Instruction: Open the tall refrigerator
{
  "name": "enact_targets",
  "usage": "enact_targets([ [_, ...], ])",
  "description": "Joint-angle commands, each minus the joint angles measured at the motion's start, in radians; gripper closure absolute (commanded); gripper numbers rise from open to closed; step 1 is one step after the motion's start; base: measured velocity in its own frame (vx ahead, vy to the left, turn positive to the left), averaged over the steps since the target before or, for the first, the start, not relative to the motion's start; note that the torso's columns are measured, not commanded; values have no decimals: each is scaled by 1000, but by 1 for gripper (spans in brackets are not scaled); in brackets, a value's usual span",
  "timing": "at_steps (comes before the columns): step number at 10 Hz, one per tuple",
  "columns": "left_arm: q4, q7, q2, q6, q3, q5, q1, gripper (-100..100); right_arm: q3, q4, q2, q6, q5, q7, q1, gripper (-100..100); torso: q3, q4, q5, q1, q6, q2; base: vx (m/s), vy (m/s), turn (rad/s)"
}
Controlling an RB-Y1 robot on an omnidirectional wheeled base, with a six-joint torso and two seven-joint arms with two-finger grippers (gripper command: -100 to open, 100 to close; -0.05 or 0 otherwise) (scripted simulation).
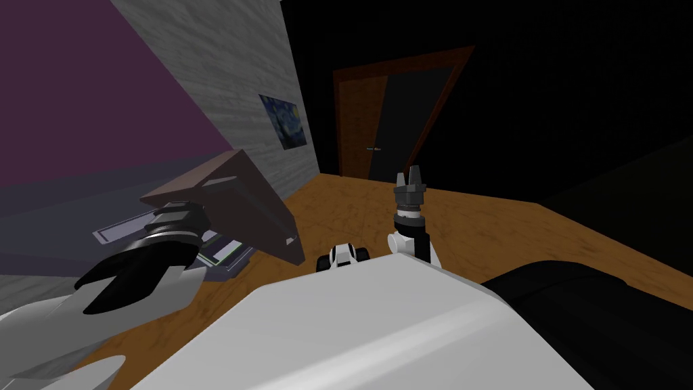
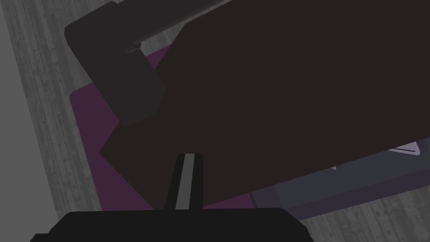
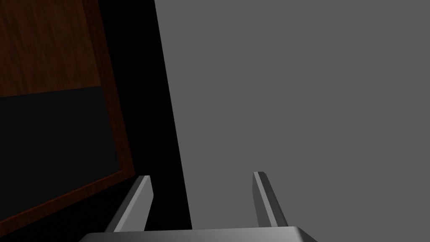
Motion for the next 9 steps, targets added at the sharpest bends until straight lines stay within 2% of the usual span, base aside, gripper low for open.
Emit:
enact_targets([
  [1, 16, 3, 2, -15, 4, 3, 1, -100, 0, 0, 0, 0, 0, 0, 0, 0, -1, 0, 1, 2, 1, -1, -32, -1, 34],
  [2, 19, 4, 0, -16, 2, 4, 5, -100, 0, 0, 0, 0, 0, 0, 0, 0, 3, -4, 6, 1, -3, 2, -37, -16, 42],
  [3, 18, 9, 3, -2, 9, 12, 3, 100, 0, 0, 0, 0, 0, 0, 0, 0, 7, -4, 8, 0, -4, 6, 60, 34, 1],
  [4, 15, 5, 1, -4, 0, 12, 7, 100, 0, 0, 0, 0, 0, 0, 0, 0, 7, -7, 13, 6, -6, 2, 23, 9, 33],
  [5, 51, 3, -4, -5, -3, 14, 6, -100, 0, 0, 0, 0, 0, 0, 0, 0, 7, -8, 15, 8, -6, 3, -14, -21, 24],
  [7, 88, -1, -11, -14, -6, 12, 0, -100, 0, 0, 0, 0, 0, 0, 0, 0, 9, -12, 22, 12, -7, 2, 4, -25, 11],
  [9, 104, -4, -19, -21, -2, 1, -9, -100, 0, 0, 0, 0, 0, 0, 0, 0, 4, -8, 14, 9, -3, -1, 27, -58, 19],
])
